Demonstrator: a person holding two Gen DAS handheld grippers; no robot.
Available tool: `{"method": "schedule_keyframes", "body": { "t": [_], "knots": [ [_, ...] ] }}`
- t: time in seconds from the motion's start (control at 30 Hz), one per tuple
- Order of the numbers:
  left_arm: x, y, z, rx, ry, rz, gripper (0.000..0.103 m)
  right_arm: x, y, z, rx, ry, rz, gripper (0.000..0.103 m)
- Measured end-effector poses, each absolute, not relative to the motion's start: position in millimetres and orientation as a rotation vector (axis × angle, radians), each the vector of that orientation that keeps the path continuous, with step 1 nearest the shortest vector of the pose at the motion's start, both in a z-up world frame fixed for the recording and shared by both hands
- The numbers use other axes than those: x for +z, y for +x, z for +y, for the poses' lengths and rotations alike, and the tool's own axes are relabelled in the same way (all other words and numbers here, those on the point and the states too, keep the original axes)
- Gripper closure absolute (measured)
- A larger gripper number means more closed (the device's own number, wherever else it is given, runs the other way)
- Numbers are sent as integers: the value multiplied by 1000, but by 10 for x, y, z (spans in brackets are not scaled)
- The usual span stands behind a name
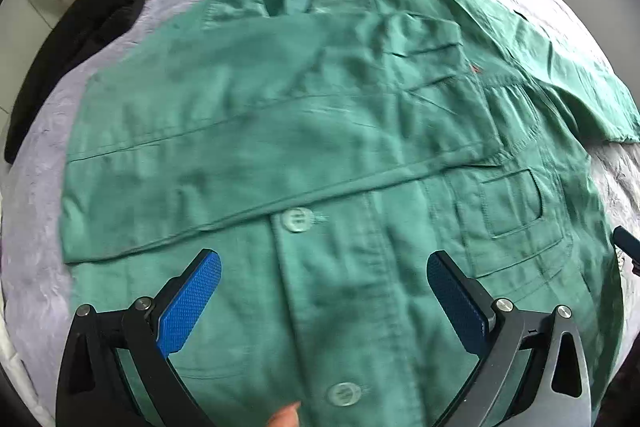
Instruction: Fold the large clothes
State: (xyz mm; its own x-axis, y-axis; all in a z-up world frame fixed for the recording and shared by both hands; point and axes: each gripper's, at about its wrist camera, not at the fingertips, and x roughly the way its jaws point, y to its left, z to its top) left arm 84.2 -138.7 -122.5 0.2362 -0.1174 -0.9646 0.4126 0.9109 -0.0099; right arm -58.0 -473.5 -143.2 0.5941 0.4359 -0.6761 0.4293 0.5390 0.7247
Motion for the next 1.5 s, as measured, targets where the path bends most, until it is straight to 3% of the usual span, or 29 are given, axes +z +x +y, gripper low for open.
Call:
{"method": "schedule_keyframes", "body": {
  "t": [0.47,1.0,1.27,1.3,1.37,1.4,1.5],
  "knots": [
    [-1239,618,-2141,-462,285,1338,0,-1556,-782,-5971,-165,1152,919,0],
    [-1168,523,-3140,-522,273,1327,0,-1721,-469,-7363,-300,1295,669,0],
    [-1245,656,-3212,-513,269,1334,0,-1784,-411,-7734,-368,1396,582,0],
    [-1242,677,-3211,-510,272,1332,0,-1809,-409,-7751,-371,1422,582,4],
    [-1255,757,-3042,-514,274,1329,0,-1882,-394,-7774,-379,1465,613,46],
    [-1251,851,-2938,-516,271,1327,0,-1940,-400,-7787,-389,1487,646,98],
    [-1228,929,-2796,-509,257,1313,0,-1915,-412,-7757,-375,1484,615,100]
  ]
}}
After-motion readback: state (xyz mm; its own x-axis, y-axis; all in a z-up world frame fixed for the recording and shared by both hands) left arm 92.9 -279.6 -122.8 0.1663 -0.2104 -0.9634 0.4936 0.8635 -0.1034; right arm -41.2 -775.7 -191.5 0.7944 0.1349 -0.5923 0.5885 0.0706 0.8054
